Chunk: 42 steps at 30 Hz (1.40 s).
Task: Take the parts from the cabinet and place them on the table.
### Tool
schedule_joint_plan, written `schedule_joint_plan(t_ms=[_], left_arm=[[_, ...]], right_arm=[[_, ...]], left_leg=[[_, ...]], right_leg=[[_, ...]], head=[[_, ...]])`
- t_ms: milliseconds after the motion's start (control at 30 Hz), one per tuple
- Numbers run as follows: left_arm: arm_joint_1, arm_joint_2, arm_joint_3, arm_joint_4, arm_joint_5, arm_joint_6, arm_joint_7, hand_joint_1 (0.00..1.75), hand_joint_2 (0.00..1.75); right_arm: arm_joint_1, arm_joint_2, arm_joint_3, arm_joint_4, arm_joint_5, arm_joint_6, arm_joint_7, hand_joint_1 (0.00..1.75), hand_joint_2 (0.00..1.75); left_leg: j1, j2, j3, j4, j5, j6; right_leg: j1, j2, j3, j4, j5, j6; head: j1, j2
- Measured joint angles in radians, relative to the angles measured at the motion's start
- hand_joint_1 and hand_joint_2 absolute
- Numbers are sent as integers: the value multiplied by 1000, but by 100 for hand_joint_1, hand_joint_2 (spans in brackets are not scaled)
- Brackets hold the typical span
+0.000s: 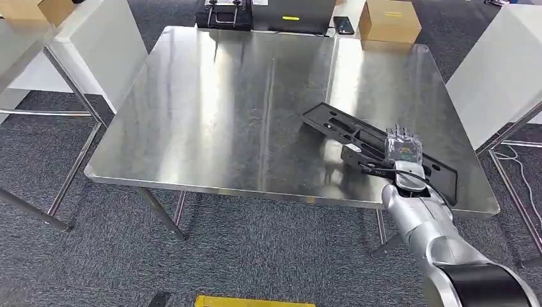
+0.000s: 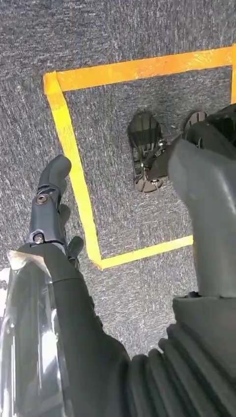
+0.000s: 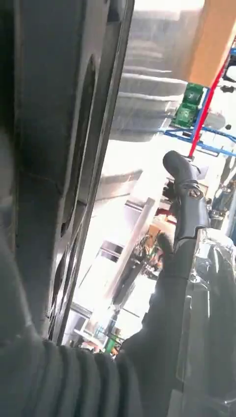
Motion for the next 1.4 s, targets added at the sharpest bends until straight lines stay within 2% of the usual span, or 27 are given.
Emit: schedule_joint_plan(t_ms=[167,233,300,333,367,433,500,567,633,767,867,1000,1033,1100,1167,1233,1333,1367,1400], left_arm=[[0,2,4,0,0,0,0,0,0],[0,2,6,0,0,0,0,0,0],[1,2,8,0,0,0,-1,0,0],[1,2,10,0,2,0,-3,0,0],[3,1,15,0,3,1,-10,0,0],[5,0,23,0,-6,17,-21,0,0],[7,-2,23,0,-25,51,-26,0,0],[15,-2,24,0,-26,66,-30,0,0],[26,-1,25,0,-24,76,-34,0,0],[32,-1,32,0,-23,122,-18,0,0],[39,0,40,0,-18,153,7,0,0],[48,-1,75,0,16,181,54,0,0],[51,-1,85,0,20,185,60,0,0],[52,-2,103,0,30,205,72,0,0],[52,-4,120,0,48,222,80,0,0],[52,-8,139,0,57,231,87,0,0],[52,-15,159,0,64,250,107,0,0],[52,-16,163,0,65,252,108,0,0],[52,-18,167,0,66,253,109,0,0]], right_arm=[[0,5,-7,0,4,-8,-9,0,0],[0,8,-16,0,5,-53,-30,0,0],[4,19,-37,-6,-30,-151,-78,0,0],[13,31,-57,-23,-81,-228,-136,0,0],[31,44,-94,-65,-173,-329,-235,0,0],[92,74,-156,-185,-338,-430,-394,0,0],[193,108,-190,-386,-495,-460,-508,0,0],[326,122,-191,-586,-586,-463,-557,0,0],[405,136,-190,-767,-635,-465,-587,0,0],[589,154,-179,-1049,-805,-471,-745,0,0],[712,163,-158,-1200,-883,-457,-786,0,0],[851,171,-139,-1326,-1116,-356,-868,0,0],[878,177,-139,-1339,-1184,-300,-887,0,0],[920,183,-139,-1352,-1329,-126,-911,0,0],[941,185,-141,-1354,-1387,-22,-919,0,0],[956,190,-150,-1350,-1411,3,-921,0,0],[959,198,-176,-1326,-1456,-5,-921,0,0],[961,200,-184,-1320,-1461,-7,-921,0,0],[962,201,-187,-1318,-1462,-7,-921,0,0]], left_leg=[[0,0,0,0,0,0],[0,0,0,0,0,0],[0,0,0,0,0,0],[0,0,0,0,0,0],[0,0,0,0,0,0],[0,-1,0,0,0,0],[2,-4,1,0,0,-1],[2,-9,2,0,-1,-1],[2,-7,2,0,-3,-4],[3,-8,4,0,-7,-7],[3,-7,5,0,-9,-7],[1,-7,9,0,-13,-8],[0,-7,10,0,-14,-7],[-2,-7,12,0,-15,-6],[-3,-7,12,0,-16,-4],[-7,-7,14,1,-18,1],[-14,-7,17,1,-21,10],[-17,-7,18,0,-21,14],[-6,-6,26,-14,-14,24]], right_leg=[[0,0,0,0,0,0],[0,0,1,0,0,0],[1,0,1,0,0,0],[3,0,2,0,0,0],[3,0,2,0,0,0],[3,0,2,0,0,0],[3,-2,3,0,-4,3],[3,-7,5,0,-7,3],[3,-5,5,0,-8,3],[3,-6,5,0,-10,0],[3,-5,6,0,-11,0],[1,-5,10,-1,-14,4],[0,-5,11,-1,-14,5],[-2,-4,12,-1,-15,6],[-4,-4,13,-1,-15,7],[-7,-4,15,-1,-17,11],[-14,-4,19,-3,-19,17],[-15,-4,20,-5,-18,22],[-12,-4,15,3,-23,27]], head=[[0,0],[0,0],[0,0],[0,0],[1,0],[0,0],[1,0],[1,0],[-2,0],[1,0],[0,0],[0,0],[0,0],[0,0],[0,0],[0,0],[0,0],[0,0],[0,0]])
